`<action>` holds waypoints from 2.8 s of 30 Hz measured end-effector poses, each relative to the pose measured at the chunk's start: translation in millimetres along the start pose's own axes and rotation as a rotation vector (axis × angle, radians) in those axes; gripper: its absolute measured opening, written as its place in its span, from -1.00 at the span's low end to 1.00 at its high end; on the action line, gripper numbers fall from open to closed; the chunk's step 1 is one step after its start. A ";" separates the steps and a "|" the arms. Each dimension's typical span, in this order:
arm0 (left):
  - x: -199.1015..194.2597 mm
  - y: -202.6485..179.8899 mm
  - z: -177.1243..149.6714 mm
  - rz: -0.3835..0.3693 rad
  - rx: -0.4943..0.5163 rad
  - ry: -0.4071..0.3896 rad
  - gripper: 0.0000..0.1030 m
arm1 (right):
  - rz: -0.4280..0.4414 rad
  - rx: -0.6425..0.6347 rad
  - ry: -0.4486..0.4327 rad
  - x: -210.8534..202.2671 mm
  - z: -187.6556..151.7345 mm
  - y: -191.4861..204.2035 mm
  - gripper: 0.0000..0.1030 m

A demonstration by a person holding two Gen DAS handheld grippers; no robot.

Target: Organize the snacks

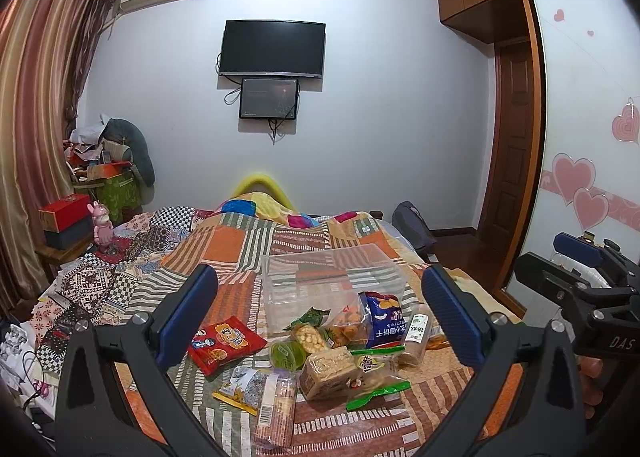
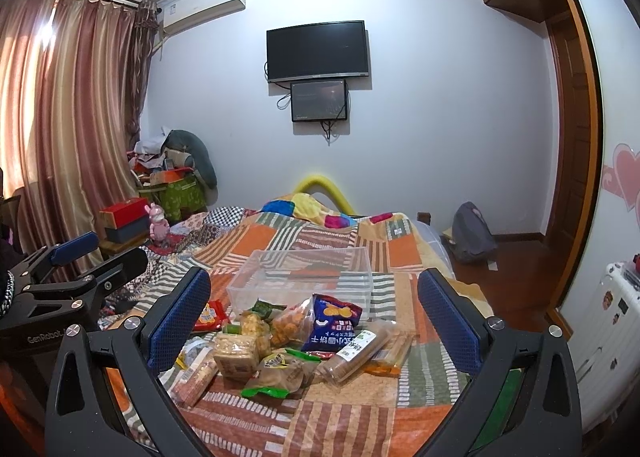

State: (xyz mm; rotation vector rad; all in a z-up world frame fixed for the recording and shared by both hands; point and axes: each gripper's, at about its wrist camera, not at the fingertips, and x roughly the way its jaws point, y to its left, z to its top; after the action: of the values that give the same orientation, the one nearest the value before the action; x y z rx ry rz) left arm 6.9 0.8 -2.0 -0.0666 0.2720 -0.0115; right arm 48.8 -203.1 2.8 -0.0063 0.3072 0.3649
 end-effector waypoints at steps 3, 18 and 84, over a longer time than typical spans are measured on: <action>-0.3 0.1 -0.3 0.000 0.000 0.000 1.00 | 0.005 0.001 -0.002 -0.8 0.4 0.4 1.00; -1.9 0.0 1.8 0.001 0.004 -0.006 1.00 | 0.007 0.000 -0.007 -2.5 2.1 1.4 1.00; 153.4 65.7 -172.2 -0.089 -0.029 0.639 -0.05 | 0.223 0.090 0.642 158.1 -103.8 2.3 0.13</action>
State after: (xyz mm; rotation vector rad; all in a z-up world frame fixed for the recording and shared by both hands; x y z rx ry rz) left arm 108.5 52.2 -213.0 -0.1031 0.9081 -0.1187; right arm 157.9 -151.9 -143.1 -0.0002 0.9642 0.5670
